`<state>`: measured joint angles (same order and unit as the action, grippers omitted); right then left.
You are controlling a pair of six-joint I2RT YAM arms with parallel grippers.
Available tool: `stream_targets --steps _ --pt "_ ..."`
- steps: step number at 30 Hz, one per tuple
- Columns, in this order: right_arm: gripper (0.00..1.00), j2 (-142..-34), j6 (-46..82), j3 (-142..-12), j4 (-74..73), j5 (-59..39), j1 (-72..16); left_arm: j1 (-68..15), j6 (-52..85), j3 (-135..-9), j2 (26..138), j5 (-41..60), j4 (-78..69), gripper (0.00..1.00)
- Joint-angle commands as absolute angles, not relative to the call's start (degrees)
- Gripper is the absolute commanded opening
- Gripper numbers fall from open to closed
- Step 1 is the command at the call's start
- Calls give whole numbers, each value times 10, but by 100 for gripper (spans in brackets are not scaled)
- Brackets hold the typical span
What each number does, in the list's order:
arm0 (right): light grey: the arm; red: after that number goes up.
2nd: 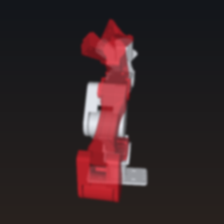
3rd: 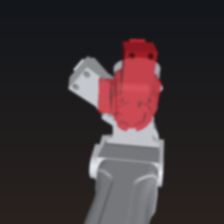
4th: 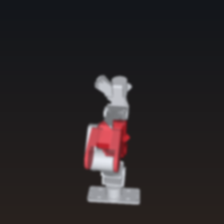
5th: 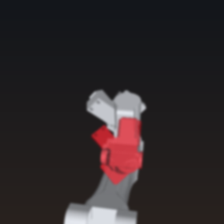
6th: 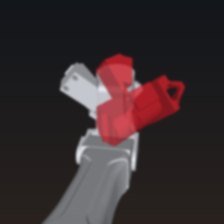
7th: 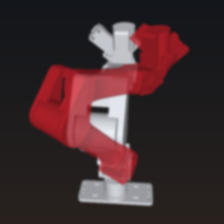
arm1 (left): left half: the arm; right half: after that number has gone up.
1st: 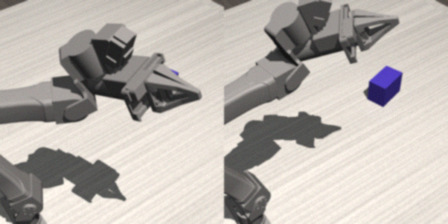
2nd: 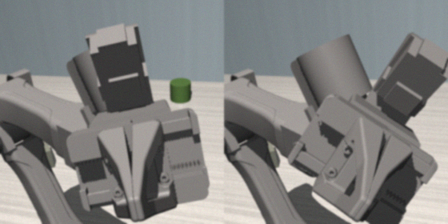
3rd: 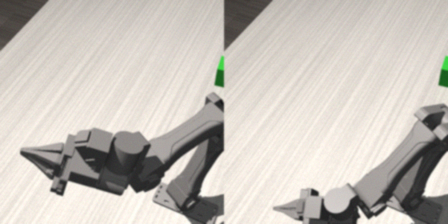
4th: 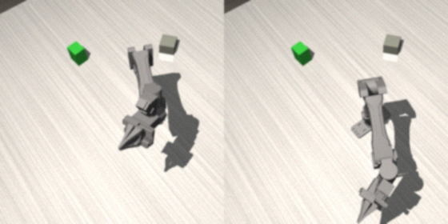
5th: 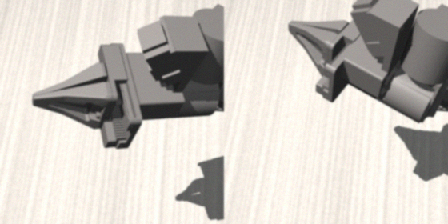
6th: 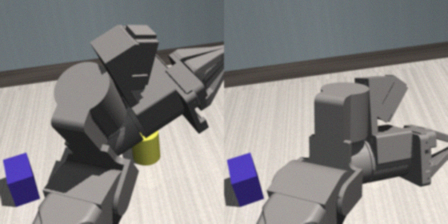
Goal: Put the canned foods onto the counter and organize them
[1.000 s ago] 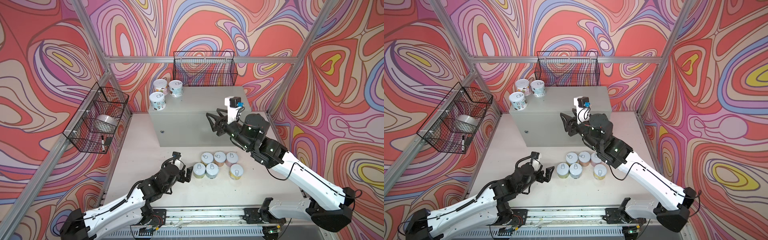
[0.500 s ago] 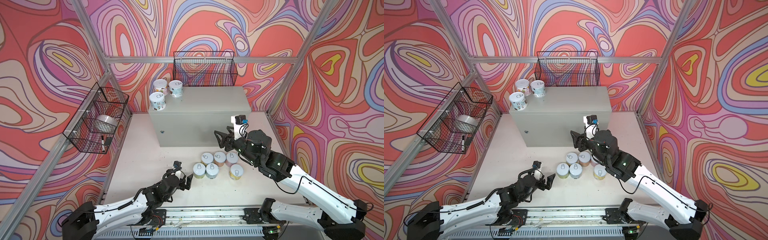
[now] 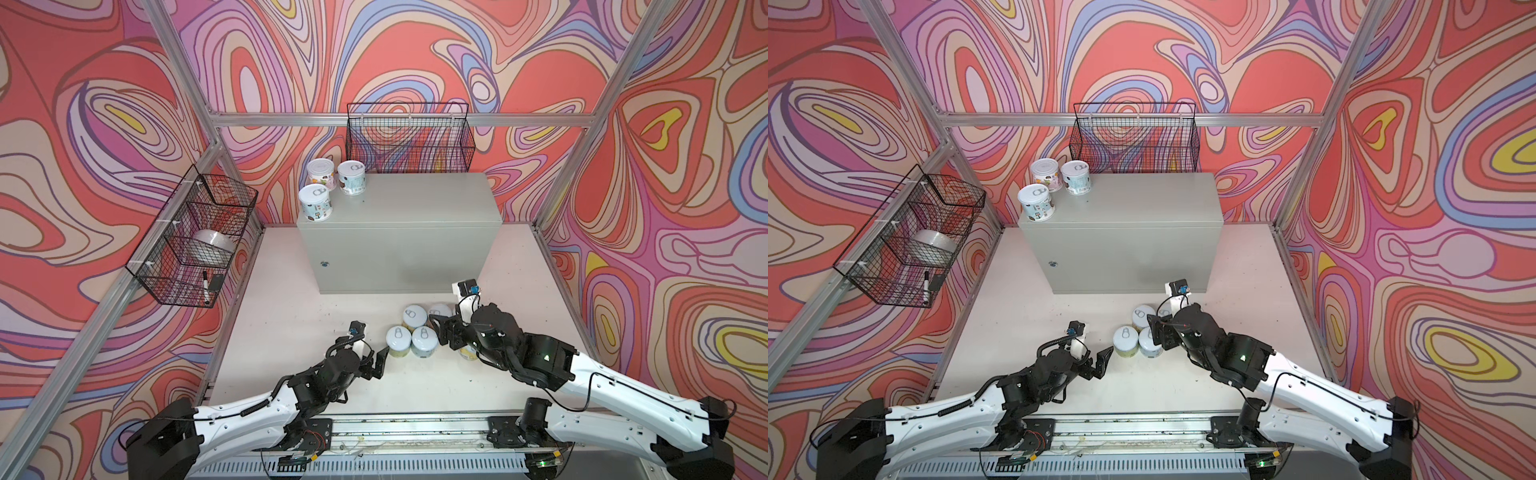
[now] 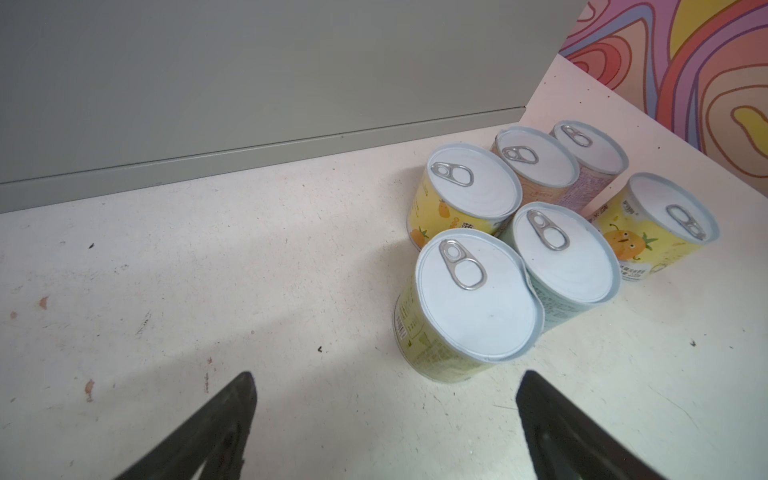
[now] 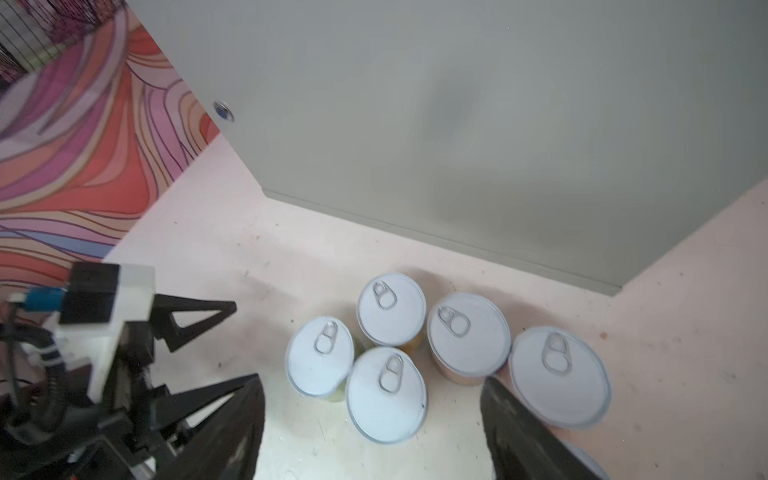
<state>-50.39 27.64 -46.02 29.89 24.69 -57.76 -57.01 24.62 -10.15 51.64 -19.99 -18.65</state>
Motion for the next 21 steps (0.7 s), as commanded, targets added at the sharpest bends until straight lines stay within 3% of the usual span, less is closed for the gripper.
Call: stream_targets --steps 1,8,15,21 --pt "89 -442 401 -407 396 352 -582 -572 234 -122 537 -197 -211 100" --pt "98 -343 553 -372 515 401 -581 -572 229 -130 562 -186 -236 100" --pt "98 -466 632 -398 574 380 -582 -572 228 -124 544 -190 -237 100" --pt "98 -517 669 -357 507 383 -603 -572 225 -117 529 -196 -232 100"
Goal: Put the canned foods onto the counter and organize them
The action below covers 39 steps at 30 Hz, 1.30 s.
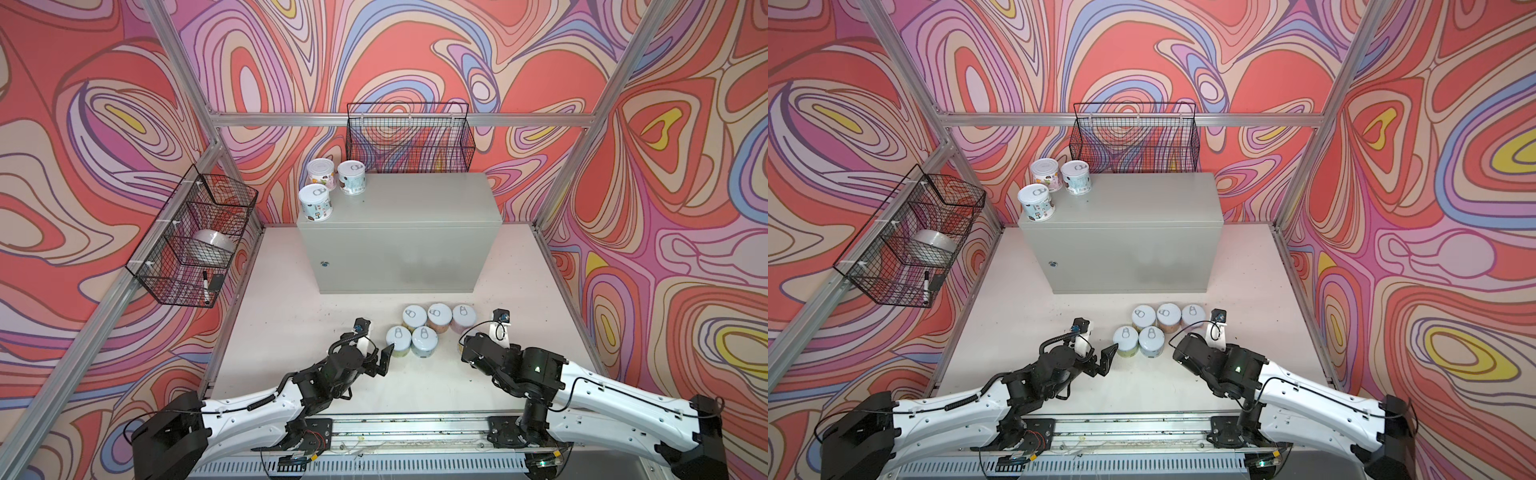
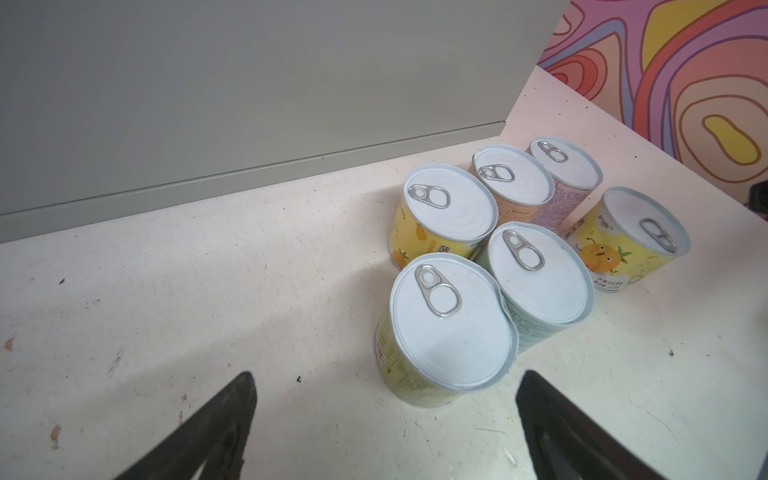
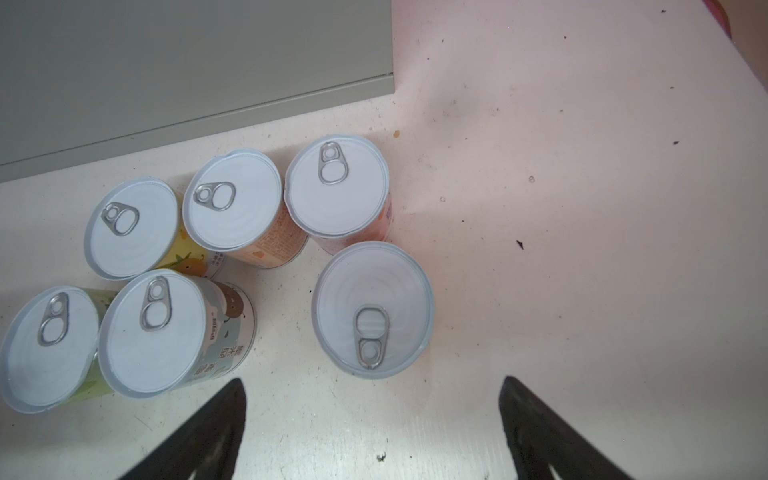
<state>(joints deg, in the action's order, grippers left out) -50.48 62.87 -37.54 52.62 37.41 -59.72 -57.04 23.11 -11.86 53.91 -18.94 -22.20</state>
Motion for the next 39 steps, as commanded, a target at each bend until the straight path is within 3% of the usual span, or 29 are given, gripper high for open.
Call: stream_targets --steps 1,10,39 --pt "98 -523 675 -351 502 382 -605 -572 223 -118 527 -196 -227 100" --pt "98 -610 736 -303 452 405 -637 -568 216 -117 526 -192 -227 100" --pt "98 -753 736 -286 310 535 -637 -537 227 -112 528 -151 -227 100"
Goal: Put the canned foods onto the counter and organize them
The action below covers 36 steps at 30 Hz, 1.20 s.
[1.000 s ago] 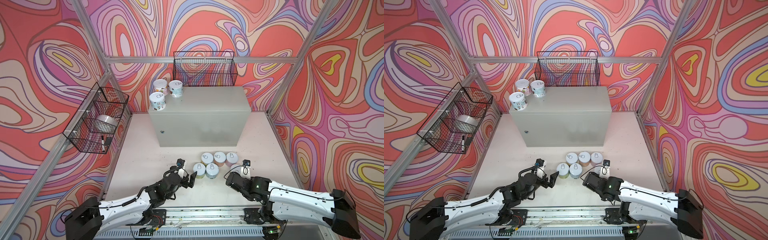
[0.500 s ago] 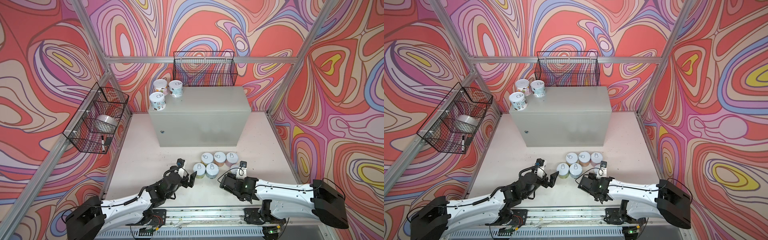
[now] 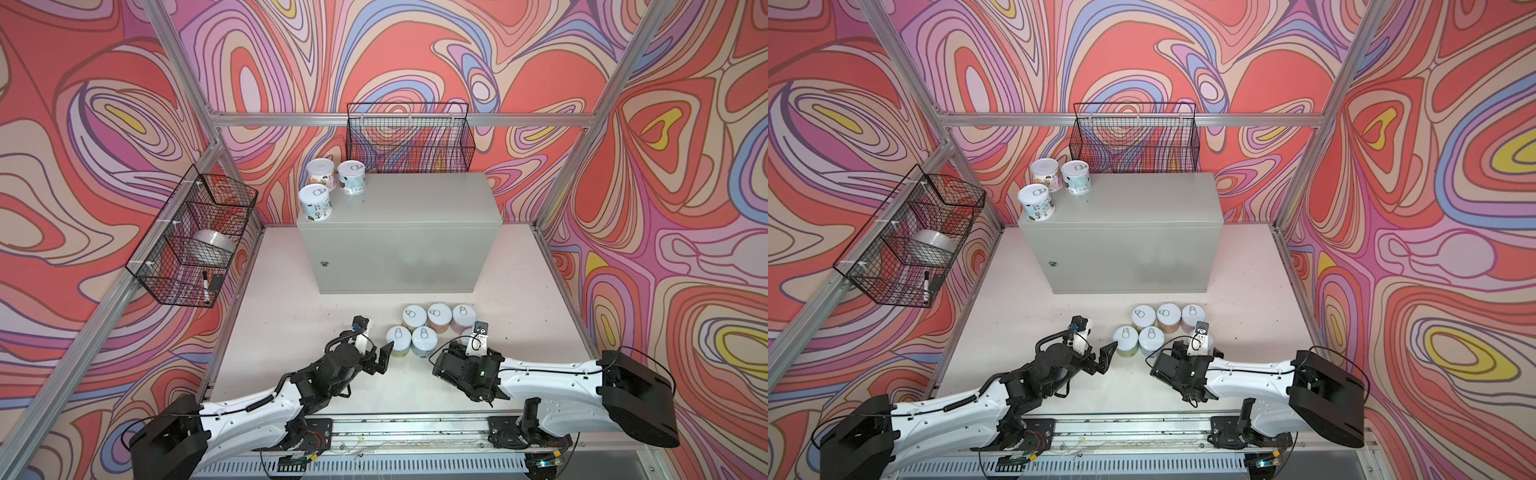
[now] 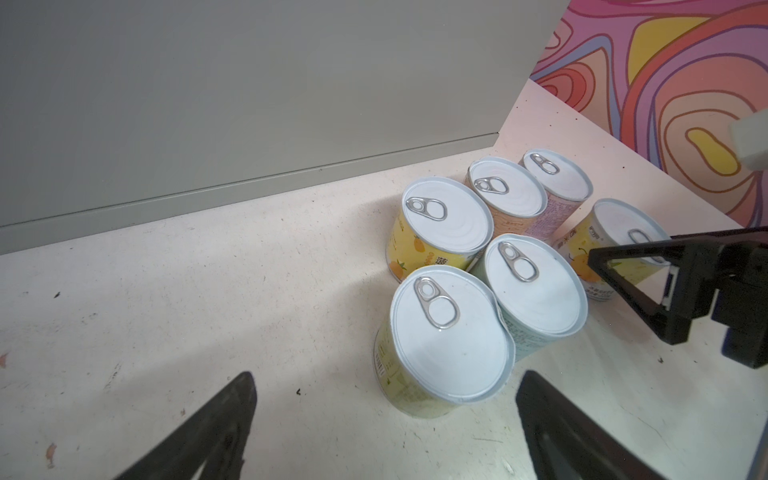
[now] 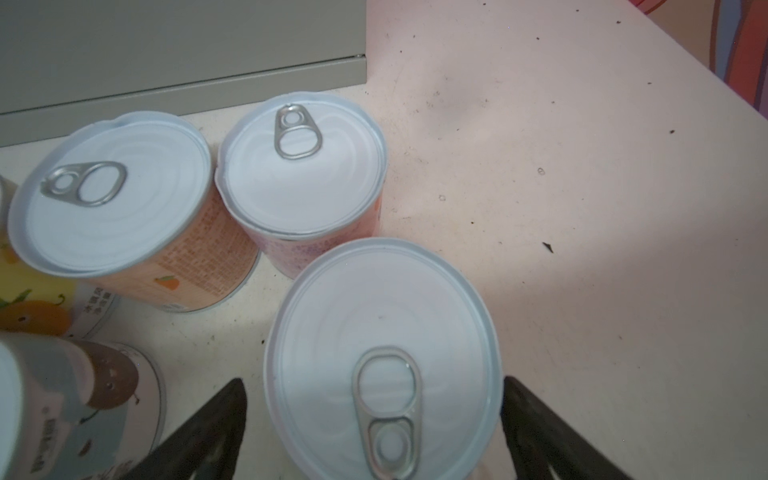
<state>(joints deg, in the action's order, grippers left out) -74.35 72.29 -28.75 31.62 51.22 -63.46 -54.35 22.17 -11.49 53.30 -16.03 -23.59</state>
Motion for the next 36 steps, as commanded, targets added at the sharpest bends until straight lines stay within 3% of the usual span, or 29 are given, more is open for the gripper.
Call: stream_targets --steps 1,16,22,26,31,32,36 --pt "97 -757 735 -286 309 534 -637 -536 227 -112 530 -150 -230 100" --pt "95 -834 727 -291 260 531 -617 -533 236 -103 501 -159 -219 100" --pt "87 -841 721 -291 250 538 -612 -532 239 -99 486 -163 -201 100" --pt "75 -851 689 -293 223 534 -604 -532 248 -94 484 -167 -203 100" --pt "18 -867 678 -303 216 535 -596 -532 249 -94 463 -168 -183 100" --pt "14 -867 679 -303 217 535 -596 -532 248 -94 455 -169 -176 100" --pt "15 -863 683 -300 216 537 -596 -532 244 -94 430 -175 -152 100"
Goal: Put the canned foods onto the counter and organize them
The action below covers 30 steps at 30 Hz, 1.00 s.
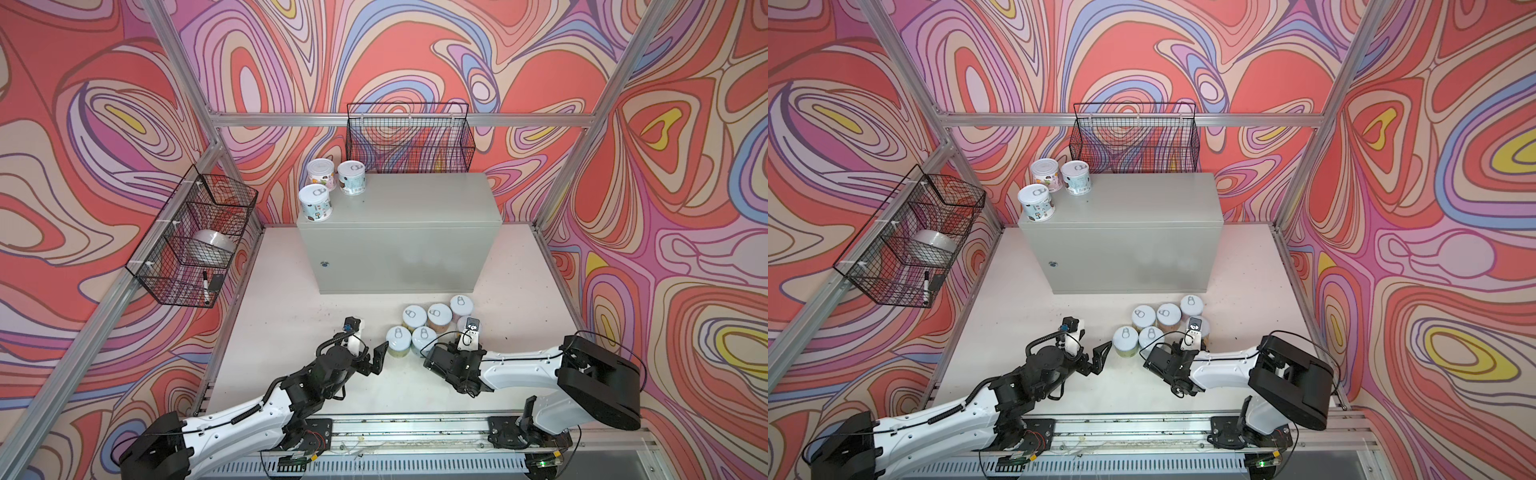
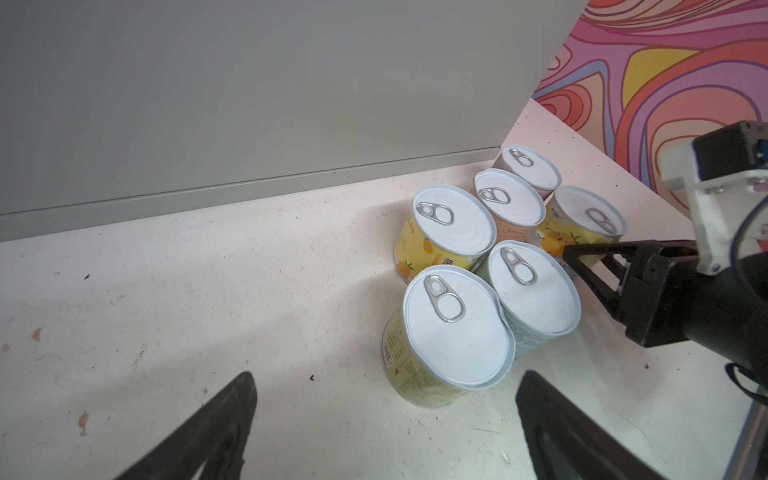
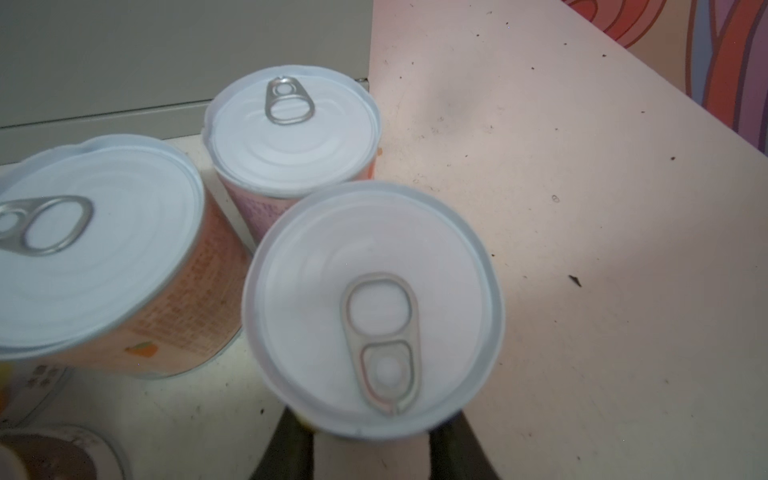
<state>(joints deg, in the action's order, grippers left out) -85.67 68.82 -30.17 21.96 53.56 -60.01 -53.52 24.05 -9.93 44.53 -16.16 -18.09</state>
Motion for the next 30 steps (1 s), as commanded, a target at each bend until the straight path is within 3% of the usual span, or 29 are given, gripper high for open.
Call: stream_targets --steps 1,4,7,9,17,22,25,27,30 --pt "14 -863 686 -301 219 538 -596 -532 245 -94 424 -177 -147 100" --pt "14 -858 694 -299 228 538 -595 -532 248 -91 416 -180 -140 100" --pt "33 -857 700 -300 239 536 -595 -532 251 -90 416 -180 -139 100" --pt "39 -857 702 -302 245 534 -595 -533 250 -93 422 -178 -140 100" --pt "44 -810 693 -319 295 524 -596 -533 241 -119 466 -177 -143 100" --pt "46 -726 693 -323 349 531 -596 -532 238 -133 480 -171 -145 100" --pt "53 -642 679 -333 373 537 -593 -532 237 -139 485 -166 -140 100" --pt "63 -597 625 -345 353 530 -586 -532 236 -141 492 -164 -140 100" --pt "70 -579 571 -392 363 491 -531 -532 235 -149 509 -159 -142 100"
